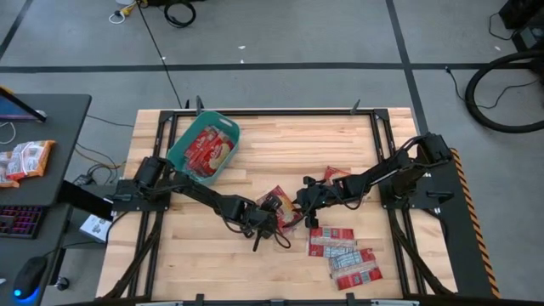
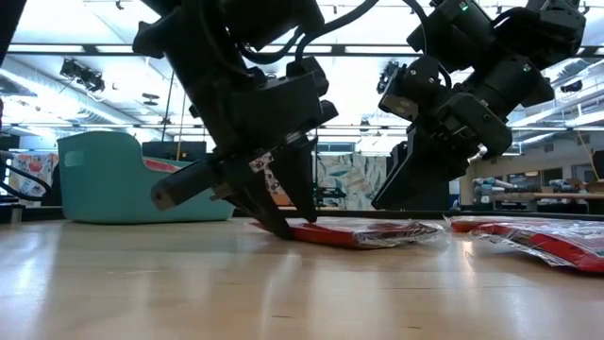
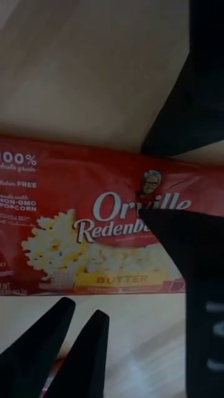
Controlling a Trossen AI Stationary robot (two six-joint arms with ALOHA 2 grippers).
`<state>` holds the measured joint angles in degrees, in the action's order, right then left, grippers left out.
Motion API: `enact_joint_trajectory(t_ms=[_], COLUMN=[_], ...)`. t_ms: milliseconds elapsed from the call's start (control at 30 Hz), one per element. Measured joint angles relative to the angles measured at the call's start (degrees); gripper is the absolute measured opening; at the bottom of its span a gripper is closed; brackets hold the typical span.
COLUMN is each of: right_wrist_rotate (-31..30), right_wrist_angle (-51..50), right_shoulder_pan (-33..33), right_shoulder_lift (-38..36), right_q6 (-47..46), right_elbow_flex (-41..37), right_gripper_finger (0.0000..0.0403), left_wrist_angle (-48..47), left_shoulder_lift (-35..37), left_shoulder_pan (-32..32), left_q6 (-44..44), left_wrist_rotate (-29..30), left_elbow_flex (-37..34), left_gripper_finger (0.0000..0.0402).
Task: Sort popcorn bags into baskets
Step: Put the red popcorn bag into the green bin
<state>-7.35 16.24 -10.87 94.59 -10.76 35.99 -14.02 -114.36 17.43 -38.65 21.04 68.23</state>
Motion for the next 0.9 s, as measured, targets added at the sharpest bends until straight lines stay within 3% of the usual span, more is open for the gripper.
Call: enact_joint_trajectory(t_ms=[367,500,700,900], right_wrist_rotate=[-0.2,-1.6,-11.4,-15.7], right_wrist_angle=[-0.4,-2.0,-5.6,-9.4], right_shoulder_pan=[0.0,0.0,-0.3,-0.7], right_shoulder_lift=[0.0,-1.3,-5.5,-8.7], right_q6=[2.3,5.2,5.1,5.4], right_elbow_flex=[0.0,0.0,0.0,0.0], right_gripper_finger=[0.013,0.013,0.013,0.013], left_wrist_angle=[-0.4,-5.1,-16.5,-23.8], left_shoulder_lift=[-0.1,0.3,2.7,8.1], left_shoulder_pan=[0.1,0.0,0.0,0.1], left_q6=[5.4,11.3,20.2,30.9], left_wrist_rotate=[0.8,0.9,0.3,2.9], left_elbow_flex=[-0.1,1.1,5.8,7.6], left_gripper_finger=[0.0016,0.0015,0.0014,0.0008])
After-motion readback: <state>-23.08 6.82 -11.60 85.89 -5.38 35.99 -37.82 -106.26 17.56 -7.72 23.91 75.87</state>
